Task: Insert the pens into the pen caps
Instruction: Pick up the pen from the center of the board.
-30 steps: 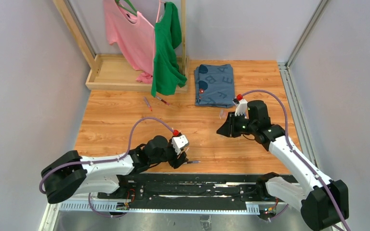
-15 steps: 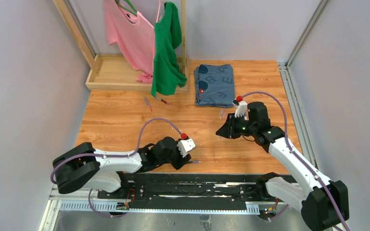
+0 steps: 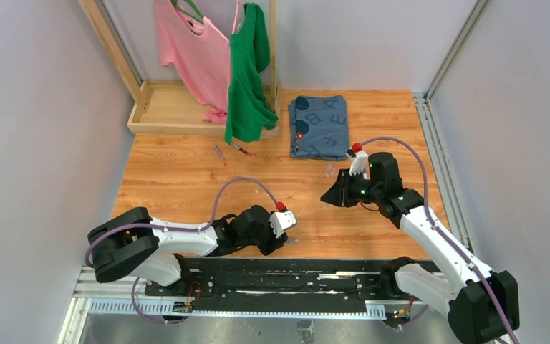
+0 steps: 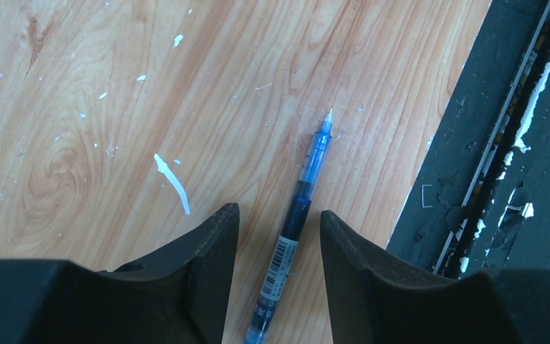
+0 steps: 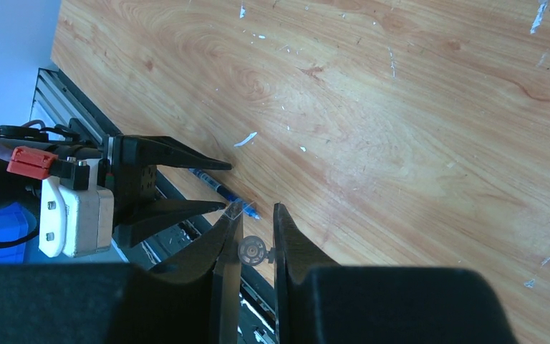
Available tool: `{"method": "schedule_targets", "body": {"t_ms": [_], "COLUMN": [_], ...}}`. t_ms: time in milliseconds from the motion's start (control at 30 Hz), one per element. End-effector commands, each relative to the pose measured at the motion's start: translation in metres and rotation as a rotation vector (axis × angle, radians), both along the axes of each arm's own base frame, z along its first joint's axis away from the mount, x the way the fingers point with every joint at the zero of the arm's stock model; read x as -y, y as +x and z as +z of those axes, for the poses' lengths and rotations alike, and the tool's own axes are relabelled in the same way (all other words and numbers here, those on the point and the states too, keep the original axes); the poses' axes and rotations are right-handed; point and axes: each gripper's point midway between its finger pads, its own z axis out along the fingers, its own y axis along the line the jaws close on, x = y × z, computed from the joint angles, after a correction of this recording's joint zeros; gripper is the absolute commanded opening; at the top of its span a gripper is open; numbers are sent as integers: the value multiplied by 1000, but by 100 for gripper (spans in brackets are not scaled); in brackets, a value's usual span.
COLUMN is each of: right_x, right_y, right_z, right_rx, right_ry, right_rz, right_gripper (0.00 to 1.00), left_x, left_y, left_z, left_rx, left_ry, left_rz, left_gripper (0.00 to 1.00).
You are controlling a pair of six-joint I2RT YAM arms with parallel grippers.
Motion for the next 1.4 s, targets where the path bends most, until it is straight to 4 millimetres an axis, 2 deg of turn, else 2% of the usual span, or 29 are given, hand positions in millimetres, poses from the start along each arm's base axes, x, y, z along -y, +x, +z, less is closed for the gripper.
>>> {"method": "schedule_targets", "body": {"t_ms": [0,133,333,500,667,933,1033,1200,1367], "right_x": [-2,-1,-2,-5,-9,-27,-33,-39,-48], "right_y": [-4,-5,-6,-6,-6,-6,-6,-7,-7], "right_z": [2,1,2,1,1,9,12,20,27], "right_rx": [10,9,9,-6,-28,-87,-94,-77,-69], "right_ry": [20,22,36,66,109,298,341,362,378], "right_rz": [10,4,-5,-11,-27,-83,-104,-110,-89], "right_gripper": [0,1,1,1,1,1,0,1,1], "left_x": [8,8,1,0,-1,14,14,9,12], "left_y": [1,-1,4,6,18,21,16,9,3], "left_z": [3,-5,2,8,33,109,129,139,141], "left_rx": [4,-13,25,37,90,129,127,129,122], "left_ry": [1,42,37,18,-72,-446,-577,-682,-687], "left_rz": [-9,-1,64,91,159,220,216,201,163], "left_gripper": [49,46,18,1,0,0,0,0,0]}}
